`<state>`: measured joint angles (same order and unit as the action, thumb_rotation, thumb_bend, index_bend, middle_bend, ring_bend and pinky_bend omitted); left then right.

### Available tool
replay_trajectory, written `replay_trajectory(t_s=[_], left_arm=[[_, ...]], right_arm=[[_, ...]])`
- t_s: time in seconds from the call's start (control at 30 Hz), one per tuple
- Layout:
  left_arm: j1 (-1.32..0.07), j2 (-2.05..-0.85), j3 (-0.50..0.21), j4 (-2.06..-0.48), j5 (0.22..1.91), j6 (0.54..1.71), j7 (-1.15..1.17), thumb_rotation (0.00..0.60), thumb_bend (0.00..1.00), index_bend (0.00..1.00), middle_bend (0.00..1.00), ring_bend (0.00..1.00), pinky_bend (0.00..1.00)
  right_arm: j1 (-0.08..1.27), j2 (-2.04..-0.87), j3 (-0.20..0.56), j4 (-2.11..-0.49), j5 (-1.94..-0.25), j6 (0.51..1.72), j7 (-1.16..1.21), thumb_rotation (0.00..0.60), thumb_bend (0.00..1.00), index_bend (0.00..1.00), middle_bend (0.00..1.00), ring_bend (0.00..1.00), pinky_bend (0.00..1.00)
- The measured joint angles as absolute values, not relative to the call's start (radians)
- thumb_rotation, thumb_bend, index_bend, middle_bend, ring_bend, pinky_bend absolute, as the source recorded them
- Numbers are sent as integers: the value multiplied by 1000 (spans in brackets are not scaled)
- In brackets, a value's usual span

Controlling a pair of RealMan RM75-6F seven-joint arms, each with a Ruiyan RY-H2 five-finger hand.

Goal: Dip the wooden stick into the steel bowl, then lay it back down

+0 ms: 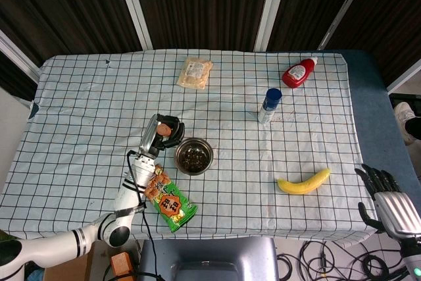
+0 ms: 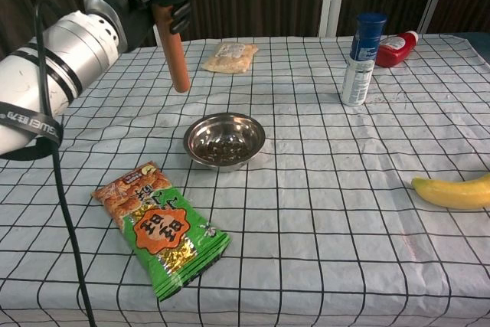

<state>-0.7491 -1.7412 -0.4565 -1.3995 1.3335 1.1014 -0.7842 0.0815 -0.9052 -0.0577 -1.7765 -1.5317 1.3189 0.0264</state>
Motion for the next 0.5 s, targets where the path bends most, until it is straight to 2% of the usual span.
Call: replay_trajectory(t_s=[0.1, 0.33, 0.5], left_arm=[[-738, -1710, -427, -1377, 1385, 1134, -683, 600, 865, 979, 1000, 828, 969], [-697, -1634, -282, -1236, 1460, 1134, -311, 600, 854, 974, 1000, 829, 970], [-673, -1663, -202, -1086, 1453, 1106, -92, 600, 676, 956, 1000, 821, 961]], right_arm=[[82, -905, -60, -1779, -1533, 1316, 21, 600, 483, 0, 0, 0, 0], [90, -923, -63, -1783, -1536, 1297, -19, 600, 483, 0, 0, 0, 0], [97, -940, -68, -1787, -1537, 1277, -55, 600, 483, 0, 0, 0, 0]])
